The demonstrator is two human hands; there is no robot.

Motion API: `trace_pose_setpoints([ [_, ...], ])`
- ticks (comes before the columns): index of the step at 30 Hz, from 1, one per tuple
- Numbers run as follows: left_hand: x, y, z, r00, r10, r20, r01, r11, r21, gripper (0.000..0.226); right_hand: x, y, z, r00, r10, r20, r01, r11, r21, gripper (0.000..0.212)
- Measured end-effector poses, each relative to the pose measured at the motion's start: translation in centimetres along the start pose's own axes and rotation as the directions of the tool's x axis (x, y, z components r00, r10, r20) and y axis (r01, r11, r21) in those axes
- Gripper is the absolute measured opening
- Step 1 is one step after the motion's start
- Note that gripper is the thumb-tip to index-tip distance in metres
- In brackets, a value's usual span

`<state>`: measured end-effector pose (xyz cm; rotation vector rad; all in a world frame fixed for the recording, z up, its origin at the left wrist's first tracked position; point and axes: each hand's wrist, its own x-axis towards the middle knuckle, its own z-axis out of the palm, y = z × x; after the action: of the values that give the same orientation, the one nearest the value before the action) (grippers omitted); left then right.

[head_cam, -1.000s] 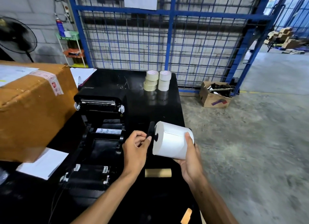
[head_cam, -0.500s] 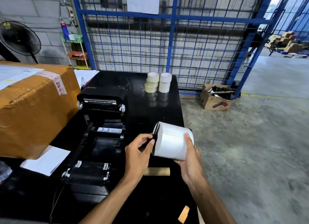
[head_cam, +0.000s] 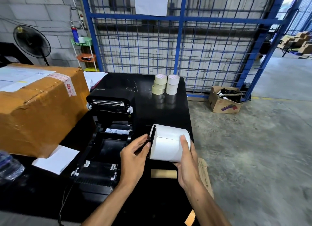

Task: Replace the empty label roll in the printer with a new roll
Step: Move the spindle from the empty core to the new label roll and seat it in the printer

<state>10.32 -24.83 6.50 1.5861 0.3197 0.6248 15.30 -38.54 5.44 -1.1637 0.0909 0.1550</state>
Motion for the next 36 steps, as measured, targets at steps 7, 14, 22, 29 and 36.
trace_pose_setpoints([
  [7, 1.3, 0.6, -3.7, 0.993, -0.086, -0.084, 0.088, 0.996, 0.019, 0.025, -0.6, 1.5, 5.6, 0.997, -0.060, 0.055, 0.063, 0.996, -0.057, 0.029],
  [14, 3.3, 1.0, -9.2, 0.944, -0.328, -0.015, 0.324, 0.938, -0.127, 0.032, -0.4, 4.6, 12.0, 0.990, -0.101, 0.103, 0.113, 0.987, -0.113, 0.039],
  [22, 7.2, -1.1, -17.2, 0.905, -0.402, 0.138, 0.416, 0.904, -0.100, 0.029, -1.3, 9.1, 18.7, 0.995, -0.051, 0.091, 0.071, 0.970, -0.231, 0.040],
  [29, 9.8, -4.7, -20.0, 0.908, -0.403, 0.113, 0.408, 0.913, -0.021, 0.049, -0.9, 12.3, 21.2, 0.998, 0.030, -0.058, -0.056, 0.847, -0.529, 0.067],
  [36, 10.6, -6.2, -19.3, 0.876, -0.456, 0.158, 0.449, 0.890, 0.083, 0.047, 0.4, 12.2, 19.9, 0.993, 0.039, -0.114, -0.114, 0.622, -0.775, 0.060],
])
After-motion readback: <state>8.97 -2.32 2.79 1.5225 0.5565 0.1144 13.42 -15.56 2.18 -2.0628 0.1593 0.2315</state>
